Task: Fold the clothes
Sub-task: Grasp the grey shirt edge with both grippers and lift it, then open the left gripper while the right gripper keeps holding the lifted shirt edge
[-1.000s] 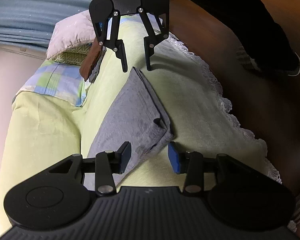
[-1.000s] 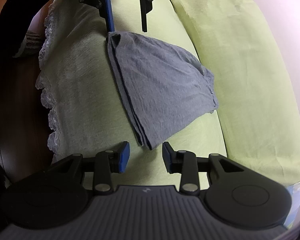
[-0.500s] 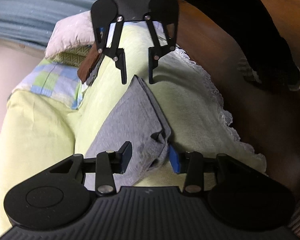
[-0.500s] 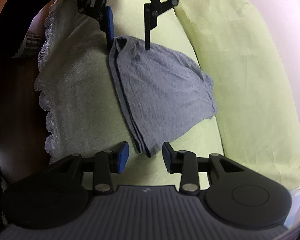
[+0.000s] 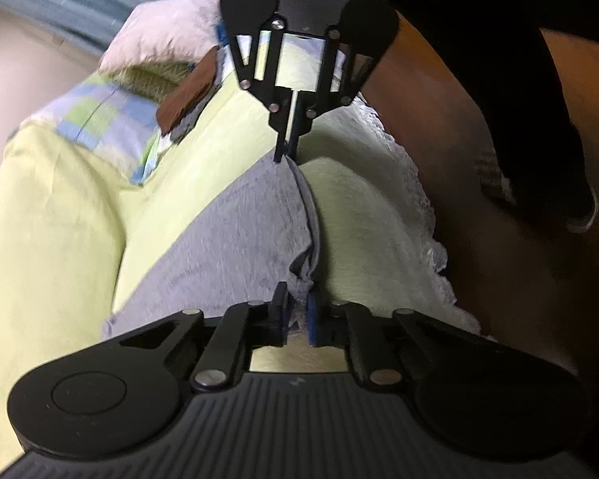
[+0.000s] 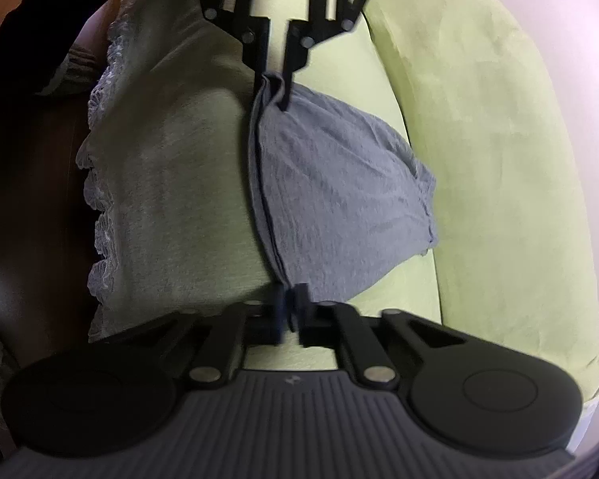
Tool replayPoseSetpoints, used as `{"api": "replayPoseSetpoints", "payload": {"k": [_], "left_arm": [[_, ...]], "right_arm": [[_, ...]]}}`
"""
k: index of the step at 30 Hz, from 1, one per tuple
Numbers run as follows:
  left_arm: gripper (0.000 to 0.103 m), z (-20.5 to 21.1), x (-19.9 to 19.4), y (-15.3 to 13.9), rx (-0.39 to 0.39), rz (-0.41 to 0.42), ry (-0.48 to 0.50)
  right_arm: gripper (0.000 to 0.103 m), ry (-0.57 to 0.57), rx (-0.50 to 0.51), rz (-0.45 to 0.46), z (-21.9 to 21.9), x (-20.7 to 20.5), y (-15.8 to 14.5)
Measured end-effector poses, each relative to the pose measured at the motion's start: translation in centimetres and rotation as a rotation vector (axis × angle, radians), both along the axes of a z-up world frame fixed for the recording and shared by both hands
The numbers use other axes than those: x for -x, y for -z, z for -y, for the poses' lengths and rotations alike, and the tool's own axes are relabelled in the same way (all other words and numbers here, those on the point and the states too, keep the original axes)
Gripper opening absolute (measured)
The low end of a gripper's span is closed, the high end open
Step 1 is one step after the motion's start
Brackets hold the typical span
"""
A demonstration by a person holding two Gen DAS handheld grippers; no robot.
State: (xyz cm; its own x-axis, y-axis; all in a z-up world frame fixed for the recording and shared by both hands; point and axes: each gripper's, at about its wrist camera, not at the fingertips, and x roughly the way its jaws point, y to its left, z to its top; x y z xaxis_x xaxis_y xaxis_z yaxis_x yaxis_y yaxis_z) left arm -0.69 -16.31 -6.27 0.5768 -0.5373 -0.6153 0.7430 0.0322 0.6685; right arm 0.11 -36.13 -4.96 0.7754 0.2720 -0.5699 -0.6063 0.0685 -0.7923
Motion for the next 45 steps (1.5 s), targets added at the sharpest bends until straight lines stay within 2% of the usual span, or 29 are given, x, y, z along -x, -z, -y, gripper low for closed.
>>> {"api": "replayPoseSetpoints", "payload": {"k": [6, 9, 11, 14, 16, 19, 21, 26, 29, 33, 38, 42, 43, 45], "left_arm": [[0.006, -1.9, -0.9, -3.1, 0.109, -0.141, -0.079], [0.006, -3.1, -3.3, -5.0, 0.216, -0.256, -0.141], [0.006, -3.8, -5.9, -6.1, 0.282, -0.35, -0.191], [0.006, -4.5, -9.0, -6.7, 0.294, -0.463, -0.196], [0.006, -4.6, -10.1, -6.9, 0.288, -0.501, -0.185], [0.006, -4.7, -12.6, -8.1, 0.324, -0.605, -0.249], [0.006, -4.6, -14.3, -9.8, 0.327, -0.656, -0.31], [0.005, -3.7, -17.7, -15.1, 0.305, -0.709, -0.433], [0.005, -3.4, -20.3, -18.4, 0.317, -0.702, -0.525], [0.005, -4.0, -23.9, -21.0, 0.35, -0.689, -0.634], [0.005, -3.6, -26.5, -20.1, 0.318, -0.698, -0.607], [0.006, -2.3, -26.5, -17.2, 0.279, -0.737, -0.544], [0.008, -1.8, -26.3, -16.3, 0.27, -0.746, -0.526], [0.022, -0.6, -25.8, -14.5, 0.262, -0.756, -0.494]], "right_arm": [[0.0, -0.023, -0.011, -0.023, -0.5, 0.4, -3.2], [0.0, -0.024, -0.035, -0.067, -0.3, -1.4, -5.0], [0.0, -0.025, -0.065, -0.122, 0.0, -3.4, -6.0], [0.0, -0.027, -0.111, -0.229, 0.4, -7.7, -7.3], [0.0, -0.024, -0.143, -0.288, 0.5, -9.9, -8.0], [0.0, 0.009, -0.219, -0.412, 1.0, -13.4, -9.7], [0.0, 0.013, -0.214, -0.476, 1.5, -15.1, -10.9], [0.0, 0.026, -0.226, -0.579, 3.5, -18.4, -15.7], [0.0, 0.069, -0.272, -0.623, 4.9, -22.3, -19.1], [0.0, 0.067, -0.265, -0.668, 5.2, -26.8, -21.0], [0.0, 0.013, -0.201, -0.684, 4.1, -30.4, -21.1], [0.0, 0.027, -0.177, -0.732, 3.3, -30.7, -19.9], [0.0, 0.016, -0.155, -0.744, 3.1, -30.3, -19.4], [0.0, 0.018, -0.135, -0.751, 2.8, -29.7, -18.7]]}}
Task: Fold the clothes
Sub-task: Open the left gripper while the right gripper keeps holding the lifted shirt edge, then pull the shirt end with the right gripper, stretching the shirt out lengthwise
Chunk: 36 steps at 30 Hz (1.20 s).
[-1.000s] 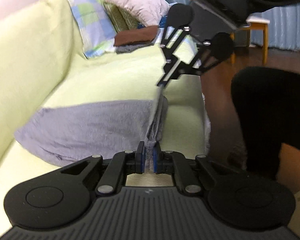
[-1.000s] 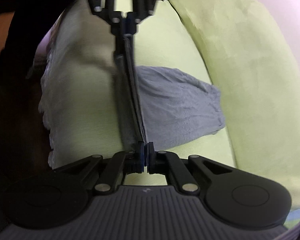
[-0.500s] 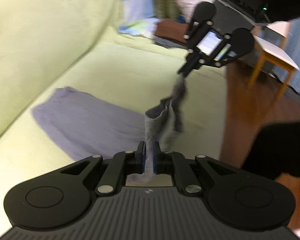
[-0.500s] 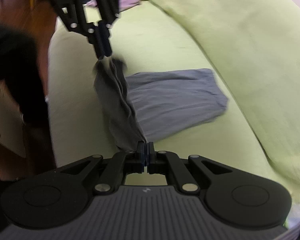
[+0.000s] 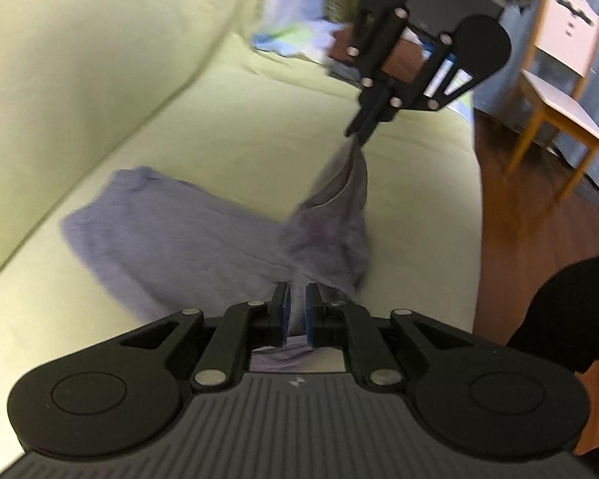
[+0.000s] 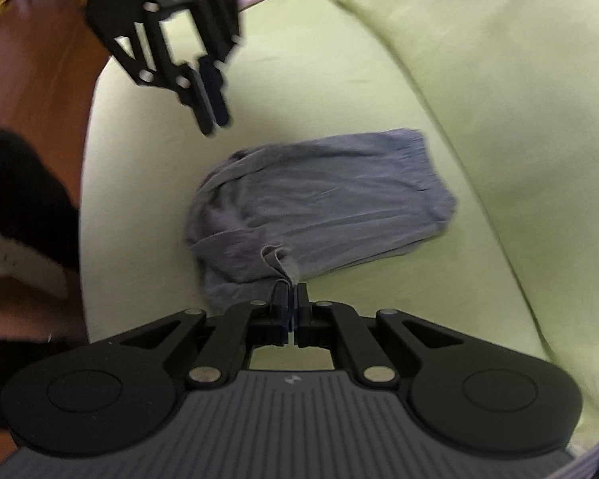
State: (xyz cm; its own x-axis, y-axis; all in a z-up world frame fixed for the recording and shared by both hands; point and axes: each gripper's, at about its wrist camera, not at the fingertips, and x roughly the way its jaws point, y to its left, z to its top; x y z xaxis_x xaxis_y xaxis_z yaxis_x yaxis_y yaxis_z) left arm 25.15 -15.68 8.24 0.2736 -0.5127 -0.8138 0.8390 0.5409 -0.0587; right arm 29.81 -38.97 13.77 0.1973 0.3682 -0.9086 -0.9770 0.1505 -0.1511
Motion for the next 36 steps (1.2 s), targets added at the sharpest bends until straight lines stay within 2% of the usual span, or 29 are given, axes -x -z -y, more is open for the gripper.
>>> {"api": "replayPoseSetpoints", "payload": {"k": [1, 2, 3, 6, 11, 16, 20, 25, 29, 31, 33, 36], "left_arm": [[0.036, 0.6, 0.2, 0.9, 0.004, -0.001, 0.014], [0.044, 1.1, 0.3, 1.7, 0.016, -0.006, 0.016], [0.046, 1.4, 0.4, 2.2, 0.033, -0.012, 0.006], [0.046, 1.8, 0.5, 3.2, 0.05, -0.005, -0.033], [0.046, 0.8, 2.1, 4.0, 0.036, -0.019, -0.173], [0.049, 2.1, 5.9, 5.0, -0.022, 0.041, -0.195], [0.054, 3.8, 8.7, 5.2, -0.001, 0.064, -0.253], [0.056, 5.1, 12.8, 5.4, 0.023, 0.076, -0.341], [0.057, 4.7, 16.0, 6.7, 0.024, 0.044, -0.394], [0.057, 4.5, 16.9, 7.1, 0.016, 0.046, -0.411], [0.057, 4.2, 17.9, 7.4, 0.015, 0.064, -0.444], [0.057, 4.3, 18.8, 7.8, -0.001, 0.109, -0.468]], "right_arm": [[0.0, 0.013, 0.004, -0.008, 0.0, 0.1, 0.4], [0.0, 0.022, 0.006, -0.007, -0.1, 0.2, 0.7], [0.0, 0.034, 0.009, -0.003, -0.1, 0.2, 1.0], [0.0, 0.089, 0.006, -0.015, 0.6, 0.1, 1.5], [0.0, 0.119, -0.012, 0.042, 1.6, 2.1, 1.7], [0.0, 0.138, -0.141, -0.045, 3.3, 4.7, 0.4], [0.0, 0.085, -0.187, -0.018, 3.4, 6.5, -1.4], [0.0, 0.007, -0.262, -0.077, 1.9, 7.7, -4.1], [0.0, 0.137, -0.317, -0.143, 1.1, 6.5, -4.7], [0.0, 0.19, -0.311, -0.148, 1.3, 6.4, -4.3], [0.0, 0.196, -0.278, -0.141, 1.6, 7.0, -3.3], [0.0, 0.079, -0.154, -0.067, 2.2, 9.7, 0.1]]}}
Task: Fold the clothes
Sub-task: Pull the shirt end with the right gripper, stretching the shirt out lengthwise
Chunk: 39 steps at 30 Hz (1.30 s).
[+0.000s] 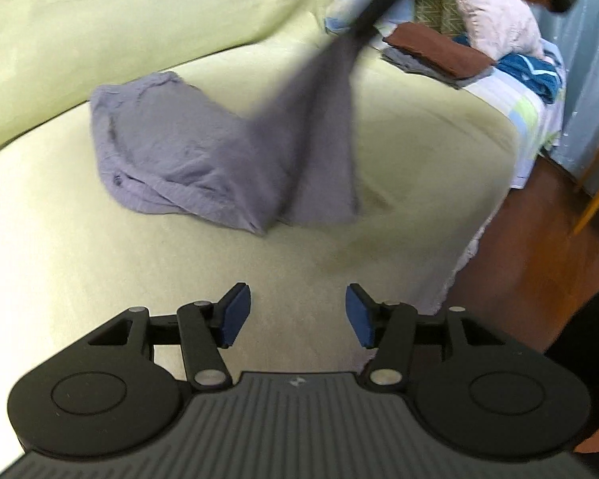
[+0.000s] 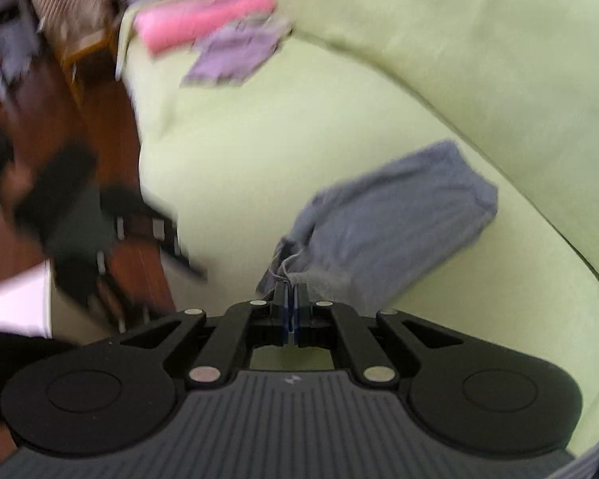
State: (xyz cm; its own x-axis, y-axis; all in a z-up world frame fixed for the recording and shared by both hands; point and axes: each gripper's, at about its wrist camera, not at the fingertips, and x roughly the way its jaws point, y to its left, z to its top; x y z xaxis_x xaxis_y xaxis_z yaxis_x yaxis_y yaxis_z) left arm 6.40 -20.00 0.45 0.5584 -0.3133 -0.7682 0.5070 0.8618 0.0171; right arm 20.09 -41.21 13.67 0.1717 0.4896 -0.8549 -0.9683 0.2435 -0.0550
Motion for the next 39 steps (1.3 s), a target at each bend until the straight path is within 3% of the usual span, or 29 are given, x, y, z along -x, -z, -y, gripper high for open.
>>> {"api": "replayPoseSetpoints", "payload": {"k": [2, 4, 8, 15, 21, 27, 31, 34, 39], "left_arm": [[0.057, 0.7, 0.1, 0.6, -0.05, 0.039, 0.015], [0.057, 1.5, 0.2, 1.0, -0.107, 0.084, 0.057], [0.057, 2.7, -0.1, 1.6, -0.165, 0.159, 0.13], [0.057, 3.4, -2.1, 2.0, -0.136, 0.209, 0.212], [0.057, 5.3, -0.6, 3.2, -0.237, 0.26, 0.36], [0.057, 7.2, 0.4, 4.2, -0.319, 0.333, 0.397], [0.057, 7.9, -0.3, 4.3, -0.304, 0.339, 0.4], [0.058, 7.6, -1.4, 4.0, -0.274, 0.328, 0.349], [0.068, 7.4, -1.8, 3.8, -0.263, 0.342, 0.314]], "right_arm": [[0.0, -0.103, 0.093, 0.068, 0.6, 1.9, 2.4], [0.0, -0.113, 0.139, 0.059, 1.5, 2.3, 4.2], [0.0, -0.03, 0.155, 0.039, 3.1, 1.7, 5.6], [0.0, 0.048, 0.133, 0.031, 3.7, 0.1, 6.1], [0.0, 0.23, 0.064, -0.038, 4.9, -3.1, 5.6], [0.0, 0.269, 0.037, -0.087, 5.2, -4.2, 5.3], [0.0, 0.31, 0.002, -0.142, 5.0, -5.2, 4.7], [0.0, 0.344, -0.03, -0.195, 4.7, -6.5, 3.8], [0.0, 0.393, -0.024, -0.296, 3.1, -9.7, 3.7]]}}
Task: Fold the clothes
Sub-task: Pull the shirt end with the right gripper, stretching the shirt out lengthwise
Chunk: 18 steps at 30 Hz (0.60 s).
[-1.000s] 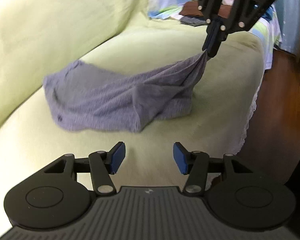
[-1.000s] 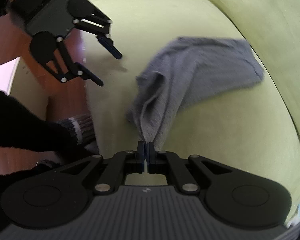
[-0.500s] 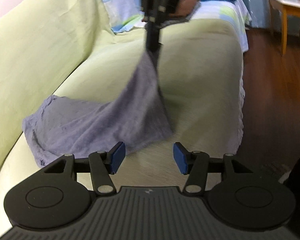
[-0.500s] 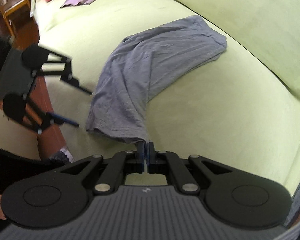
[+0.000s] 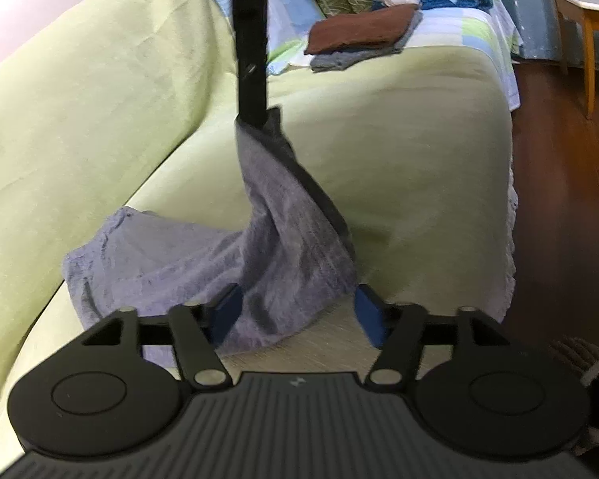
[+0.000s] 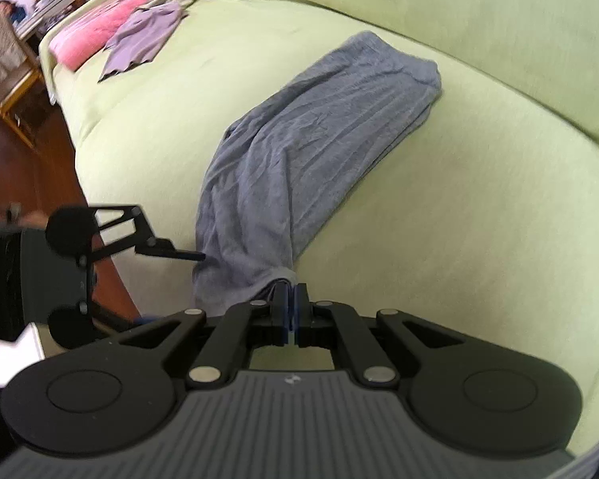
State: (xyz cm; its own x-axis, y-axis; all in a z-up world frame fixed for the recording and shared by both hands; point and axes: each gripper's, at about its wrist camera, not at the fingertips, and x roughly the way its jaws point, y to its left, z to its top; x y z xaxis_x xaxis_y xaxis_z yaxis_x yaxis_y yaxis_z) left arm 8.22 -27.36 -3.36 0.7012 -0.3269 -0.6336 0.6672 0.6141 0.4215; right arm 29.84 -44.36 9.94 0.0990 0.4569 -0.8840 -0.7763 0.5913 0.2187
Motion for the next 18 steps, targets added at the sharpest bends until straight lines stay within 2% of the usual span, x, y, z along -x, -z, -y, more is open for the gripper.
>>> {"api": "replayPoseSetpoints", "payload": {"k": [10, 18], "left_arm": [[0.069, 1.8, -0.2, 0.2, 0.04, 0.004, -0.141], [0.07, 3.9, -3.1, 0.2, 0.065, 0.036, -0.303]], "right_arm": [[0.0, 0.105, 0.014, -0.146, -3.5, -6.8, 1.9], [0.0, 0.138, 0.026, -0.237, -5.4, -10.3, 3.7]]}}
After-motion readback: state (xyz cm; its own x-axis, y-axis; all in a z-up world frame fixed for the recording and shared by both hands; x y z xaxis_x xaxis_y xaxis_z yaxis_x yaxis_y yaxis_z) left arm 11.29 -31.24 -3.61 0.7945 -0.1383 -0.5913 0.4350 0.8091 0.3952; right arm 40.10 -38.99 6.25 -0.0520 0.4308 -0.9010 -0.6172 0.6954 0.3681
